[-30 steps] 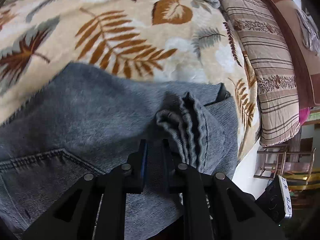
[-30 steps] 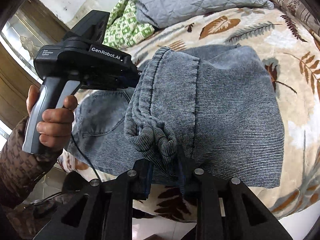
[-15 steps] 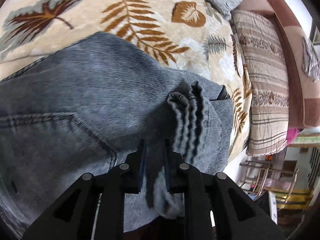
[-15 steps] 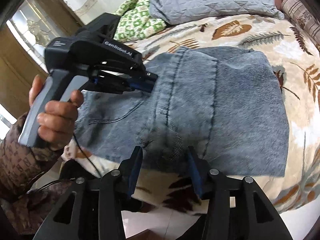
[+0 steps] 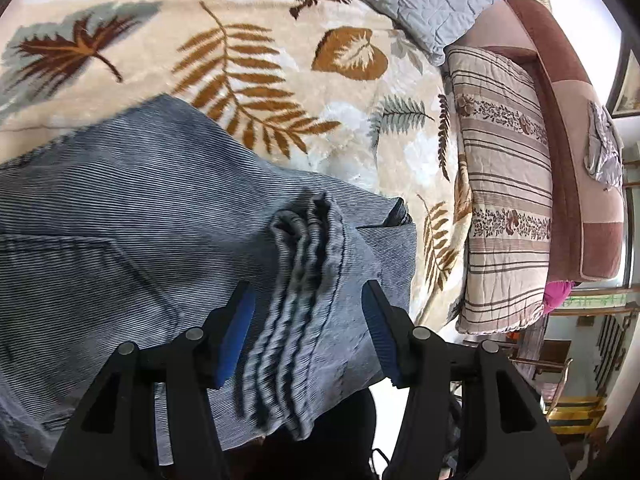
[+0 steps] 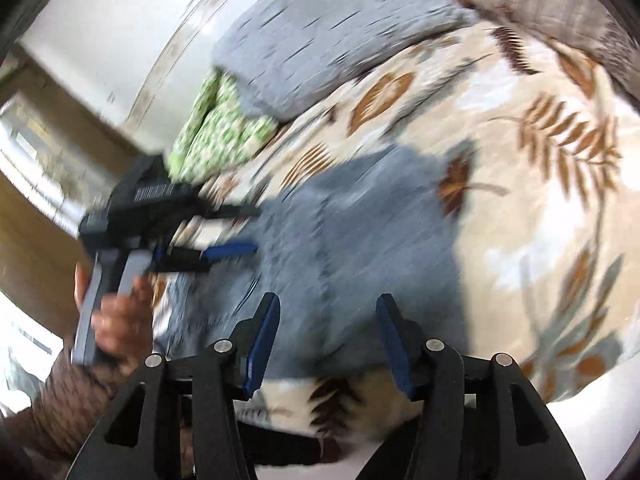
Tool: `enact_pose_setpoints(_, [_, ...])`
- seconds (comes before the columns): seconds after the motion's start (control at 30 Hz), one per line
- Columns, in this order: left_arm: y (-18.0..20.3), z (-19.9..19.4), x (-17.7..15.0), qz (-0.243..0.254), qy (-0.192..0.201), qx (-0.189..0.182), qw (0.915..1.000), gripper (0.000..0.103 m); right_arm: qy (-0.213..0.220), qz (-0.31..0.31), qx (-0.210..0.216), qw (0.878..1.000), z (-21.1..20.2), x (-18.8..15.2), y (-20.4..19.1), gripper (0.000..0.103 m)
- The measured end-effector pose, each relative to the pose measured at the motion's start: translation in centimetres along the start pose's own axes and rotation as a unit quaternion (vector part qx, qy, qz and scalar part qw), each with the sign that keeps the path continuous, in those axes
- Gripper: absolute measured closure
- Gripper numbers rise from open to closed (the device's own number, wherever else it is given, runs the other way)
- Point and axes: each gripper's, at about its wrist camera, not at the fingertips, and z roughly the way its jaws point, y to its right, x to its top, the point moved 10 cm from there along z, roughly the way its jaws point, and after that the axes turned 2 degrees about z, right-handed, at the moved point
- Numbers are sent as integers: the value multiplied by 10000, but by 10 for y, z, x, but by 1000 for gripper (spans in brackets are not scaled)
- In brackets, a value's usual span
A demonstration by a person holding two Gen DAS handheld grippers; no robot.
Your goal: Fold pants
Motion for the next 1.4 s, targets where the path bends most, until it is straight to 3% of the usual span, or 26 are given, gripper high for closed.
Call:
enact_pose_setpoints(0.2, [3, 12, -1, 6, -108, 26, 9999, 49, 187, 575, -38, 9982, 12, 51, 42, 50])
enact_pose_setpoints(0.43, [4, 28, 4, -133, -127, 90, 9998, 48, 85, 892, 11, 9960, 45, 76, 66, 53])
enact_pose_setpoints(0.47, [5, 28, 4, -123, -98, 124, 9998, 49, -7, 865, 71, 9962, 51, 76, 65, 65])
enact_pose_setpoints(0.5, [5, 27, 3, -108, -67, 174, 9998, 50, -107, 804, 130, 9966, 56, 75, 61, 86])
enact_pose_setpoints(0.53, [5, 25, 1, -74, -29, 202, 9998, 60, -174, 704, 129, 9973, 59, 75, 56, 87])
enact_pose_setpoints(0.67, [-2, 13, -8, 158, 262, 452, 9985, 72, 4, -15, 304, 9995, 49, 80, 20, 87])
enact_pose_setpoints(0.77, [-16, 17, -10, 78, 288, 610, 9977, 79, -74, -389, -15, 9992, 57, 76, 18, 87])
enact_pose_setpoints(0.87, [-24, 24, -11, 113, 282, 784, 9965, 79, -170, -387, -279, 9987, 67, 72, 33, 87])
enact_pose_setpoints(0.97, [-23, 25, -14, 116, 254, 769, 9966, 79, -243, -348, -454, 9981, 70, 67, 46, 78])
enact_pose_setpoints(1.13, [-15, 12, -13, 73, 331, 460, 9984, 79, -76, -152, -255, 9995, 53, 74, 42, 78])
enact_pose_setpoints(1.23, [-12, 11, -14, 141, 322, 474, 9983, 77, -34, -54, -104, 9999, 42, 75, 39, 74])
enact_pose_setpoints(1.4, [-6, 18, -7, -86, 203, 138, 9997, 58, -157, 39, -279, 9995, 51, 72, 46, 72])
